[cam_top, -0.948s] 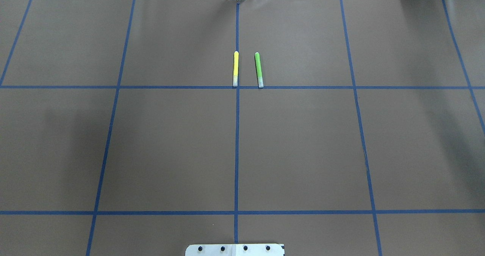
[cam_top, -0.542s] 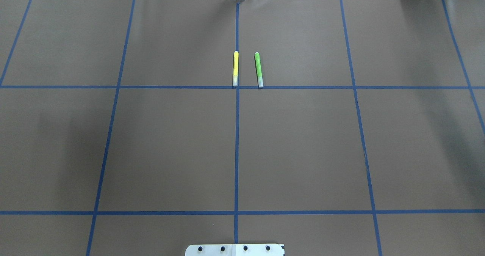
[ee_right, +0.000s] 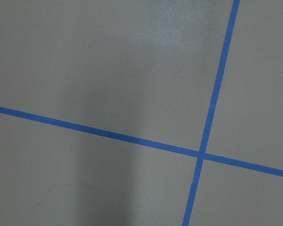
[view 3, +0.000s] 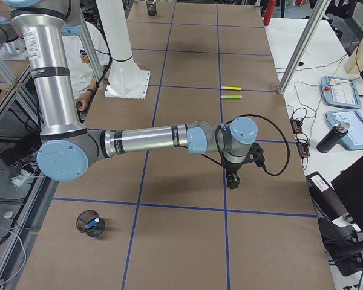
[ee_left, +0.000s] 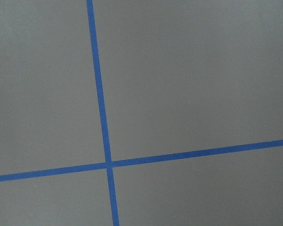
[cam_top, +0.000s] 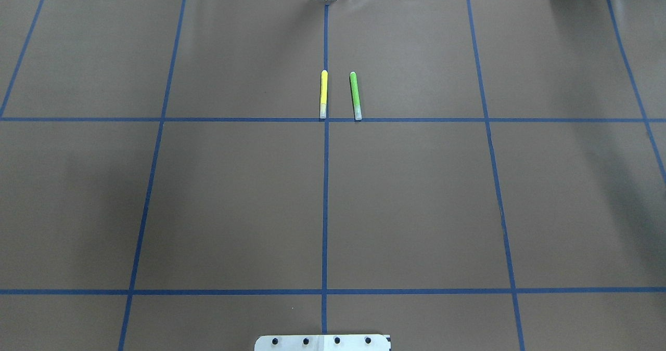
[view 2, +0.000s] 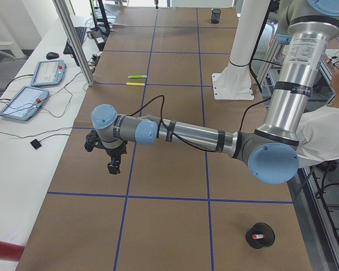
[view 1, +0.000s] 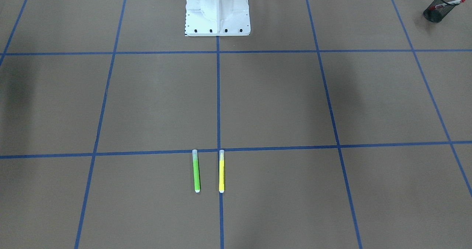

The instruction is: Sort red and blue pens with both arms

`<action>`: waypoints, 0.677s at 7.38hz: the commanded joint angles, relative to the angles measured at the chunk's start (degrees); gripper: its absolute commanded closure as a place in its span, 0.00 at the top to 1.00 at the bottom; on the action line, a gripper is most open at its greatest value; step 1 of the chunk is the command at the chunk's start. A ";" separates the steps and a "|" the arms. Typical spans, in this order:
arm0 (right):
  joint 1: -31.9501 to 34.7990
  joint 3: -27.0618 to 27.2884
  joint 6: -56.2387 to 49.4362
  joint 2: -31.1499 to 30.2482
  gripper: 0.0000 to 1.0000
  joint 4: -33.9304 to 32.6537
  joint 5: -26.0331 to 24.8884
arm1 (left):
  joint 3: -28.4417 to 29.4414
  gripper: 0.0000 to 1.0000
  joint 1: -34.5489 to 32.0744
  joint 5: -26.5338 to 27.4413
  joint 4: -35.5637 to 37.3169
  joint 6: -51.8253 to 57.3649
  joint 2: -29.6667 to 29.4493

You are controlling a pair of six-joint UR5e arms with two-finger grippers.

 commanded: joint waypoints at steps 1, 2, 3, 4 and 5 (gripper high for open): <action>0.00 0.54 0.35 0.40 1.00 0.01 -0.02 | -1.32 0.99 0.18 -0.19 -0.02 -0.11 1.80; 0.00 1.07 0.36 0.05 1.00 -0.08 0.07 | -1.41 0.99 0.27 -0.11 -0.02 -0.19 1.81; 0.00 1.51 0.44 -0.30 1.00 0.01 0.24 | -1.50 0.99 0.27 -0.02 -0.02 -0.11 1.81; 0.00 1.86 0.44 -0.39 1.00 -0.08 0.33 | -2.02 0.99 0.27 -0.11 -0.02 -0.11 1.73; 0.00 1.95 0.44 -0.56 1.00 -0.08 0.33 | -3.24 0.99 0.27 0.07 0.15 -0.19 1.90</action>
